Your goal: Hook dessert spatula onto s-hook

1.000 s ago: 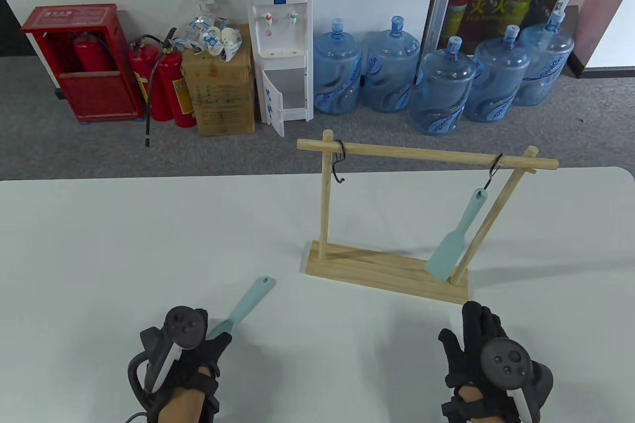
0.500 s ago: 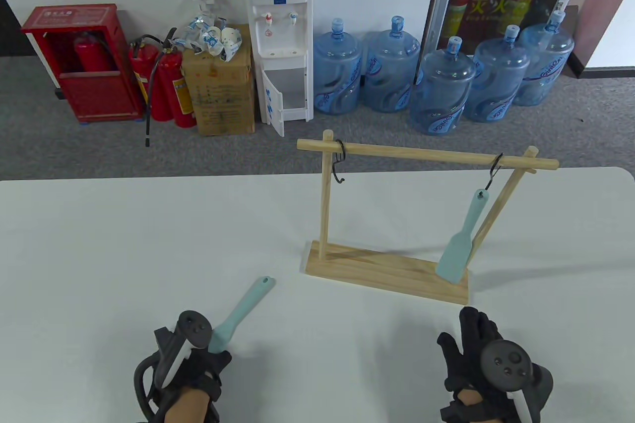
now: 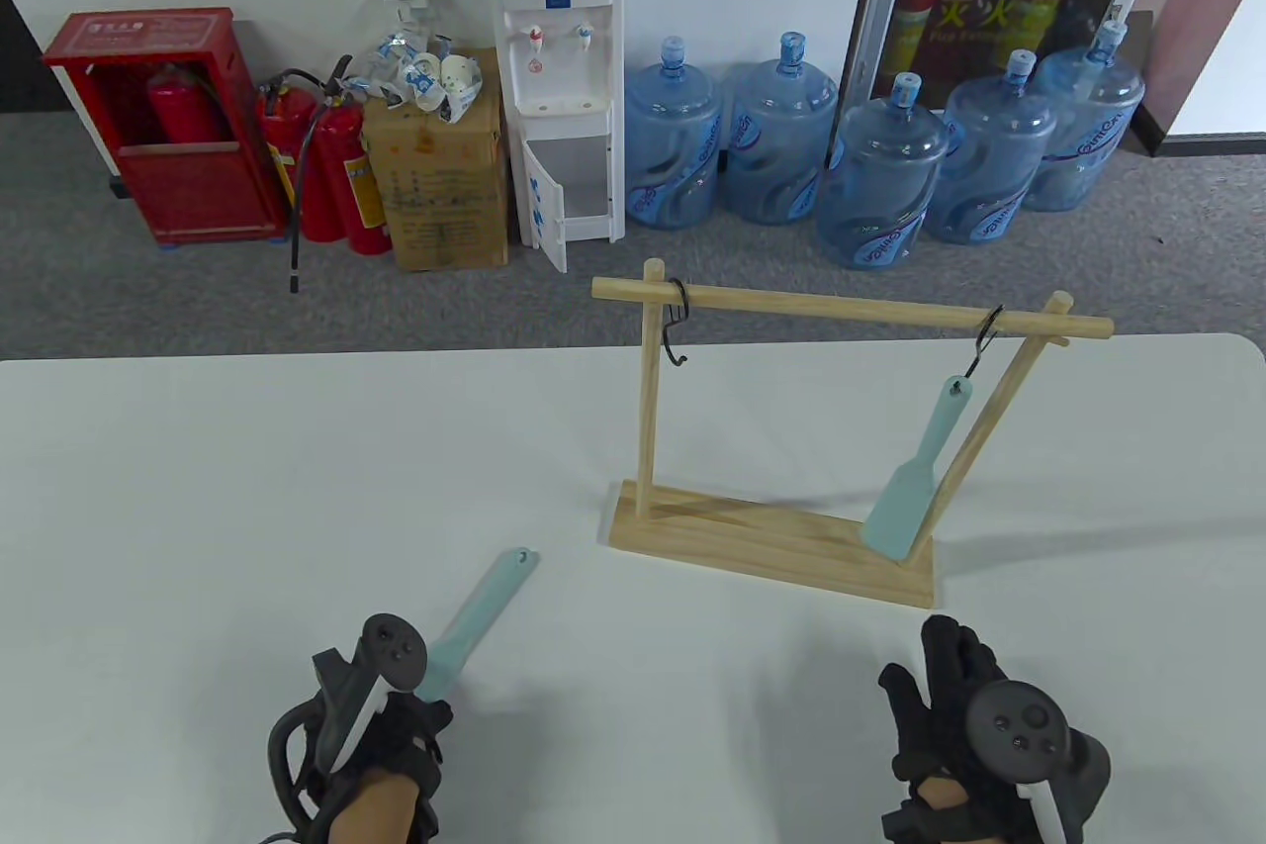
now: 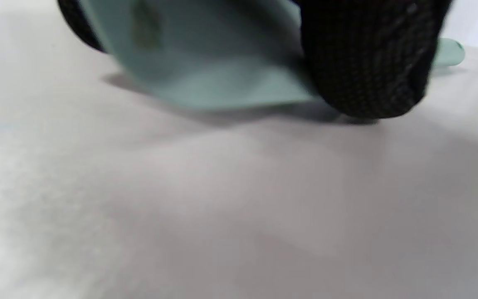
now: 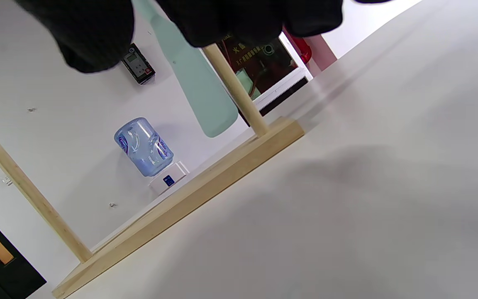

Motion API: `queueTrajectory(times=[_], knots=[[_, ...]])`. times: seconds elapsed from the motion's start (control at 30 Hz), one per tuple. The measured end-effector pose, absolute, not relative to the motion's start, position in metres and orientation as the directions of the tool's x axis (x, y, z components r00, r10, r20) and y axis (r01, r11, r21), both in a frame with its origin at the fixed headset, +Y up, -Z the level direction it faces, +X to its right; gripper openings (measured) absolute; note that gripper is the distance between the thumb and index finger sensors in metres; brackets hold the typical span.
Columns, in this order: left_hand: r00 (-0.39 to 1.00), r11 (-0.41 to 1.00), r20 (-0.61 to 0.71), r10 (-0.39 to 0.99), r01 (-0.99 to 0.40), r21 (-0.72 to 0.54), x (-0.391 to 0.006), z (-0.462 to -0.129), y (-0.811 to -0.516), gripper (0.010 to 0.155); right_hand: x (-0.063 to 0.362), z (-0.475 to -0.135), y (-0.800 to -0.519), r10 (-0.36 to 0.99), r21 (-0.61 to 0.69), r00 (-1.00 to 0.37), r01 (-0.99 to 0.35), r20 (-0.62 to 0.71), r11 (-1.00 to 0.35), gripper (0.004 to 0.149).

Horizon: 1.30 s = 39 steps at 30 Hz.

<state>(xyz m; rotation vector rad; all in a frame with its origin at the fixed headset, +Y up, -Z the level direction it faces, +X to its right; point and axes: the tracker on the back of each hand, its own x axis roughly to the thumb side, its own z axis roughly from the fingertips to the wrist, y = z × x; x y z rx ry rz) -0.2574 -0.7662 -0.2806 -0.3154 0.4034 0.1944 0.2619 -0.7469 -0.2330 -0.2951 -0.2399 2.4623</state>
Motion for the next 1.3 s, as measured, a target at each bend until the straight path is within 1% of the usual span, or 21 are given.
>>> queueTrajectory(times=[0.07,0.13,0.2,0.3,0.47,0.53,0.6,0.67,0.8,0.9,0.97,1.07,1.13,1.3], knots=[[0.901,0.928,-0.399,0.167,-0.280,-0.243,-0.257,-0.281,-0.764,0.054,0.262,-0.233,-0.747,0.619,-0.244,-0.771,-0.577,-0.152,-0.779,0.074],[0.911,0.925,-0.375,0.171,-0.280,-0.258,-0.254,-0.281,-0.764,0.048,0.262,-0.233,-0.747,0.615,-0.246,-0.774,-0.572,-0.153,-0.782,0.074],[0.922,0.938,-0.346,0.172,-0.261,-0.230,-0.251,-0.281,-0.759,0.048,0.263,-0.234,-0.747,0.609,-0.248,-0.778,-0.567,-0.154,-0.786,0.074],[0.920,0.945,-0.303,0.248,-0.298,-0.132,-0.241,-0.279,-0.749,0.049,0.265,-0.235,-0.746,0.617,-0.251,-0.772,-0.574,-0.151,-0.780,0.074],[0.871,0.882,-0.190,0.453,-0.469,-0.050,-0.215,-0.279,-0.735,0.049,0.270,-0.235,-0.743,0.638,-0.268,-0.758,-0.591,-0.137,-0.761,0.074],[0.833,0.839,-0.149,0.533,-0.543,-0.034,-0.203,-0.279,-0.728,0.049,0.269,-0.235,-0.742,0.642,-0.271,-0.755,-0.596,-0.132,-0.756,0.074],[0.761,0.761,-0.106,0.640,-0.647,-0.046,-0.187,-0.279,-0.719,0.050,0.269,-0.236,-0.742,0.642,-0.270,-0.756,-0.596,-0.128,-0.756,0.074],[0.701,0.700,-0.070,0.710,-0.713,-0.047,-0.174,-0.279,-0.712,0.050,0.270,-0.236,-0.742,0.645,-0.272,-0.754,-0.599,-0.128,-0.753,0.074],[0.590,0.589,-0.016,0.808,-0.808,-0.020,-0.153,-0.283,-0.696,0.051,0.271,-0.235,-0.743,0.652,-0.275,-0.747,-0.604,-0.134,-0.748,0.074],[0.472,0.472,0.001,0.881,-0.881,0.004,-0.142,-0.287,-0.687,0.052,0.271,-0.235,-0.743,0.653,-0.275,-0.745,-0.605,-0.134,-0.747,0.074],[0.395,0.395,0.006,0.919,-0.919,0.009,-0.137,-0.289,-0.681,0.052,0.271,-0.235,-0.743,0.654,-0.276,-0.745,-0.606,-0.132,-0.746,0.074],[0.317,0.317,0.010,0.948,-0.948,0.009,-0.132,-0.293,-0.673,0.053,0.271,-0.235,-0.743,0.654,-0.277,-0.745,-0.606,-0.130,-0.746,0.074],[0.295,0.295,0.006,0.956,-0.956,-0.001,-0.129,-0.297,-0.668,0.053,0.271,-0.235,-0.743,0.656,-0.276,-0.743,-0.608,-0.130,-0.744,0.074],[0.290,0.290,-0.030,0.956,-0.957,-0.009,-0.123,-0.303,-0.665,0.053,0.271,-0.235,-0.743,0.659,-0.277,-0.741,-0.611,-0.129,-0.742,0.073]])
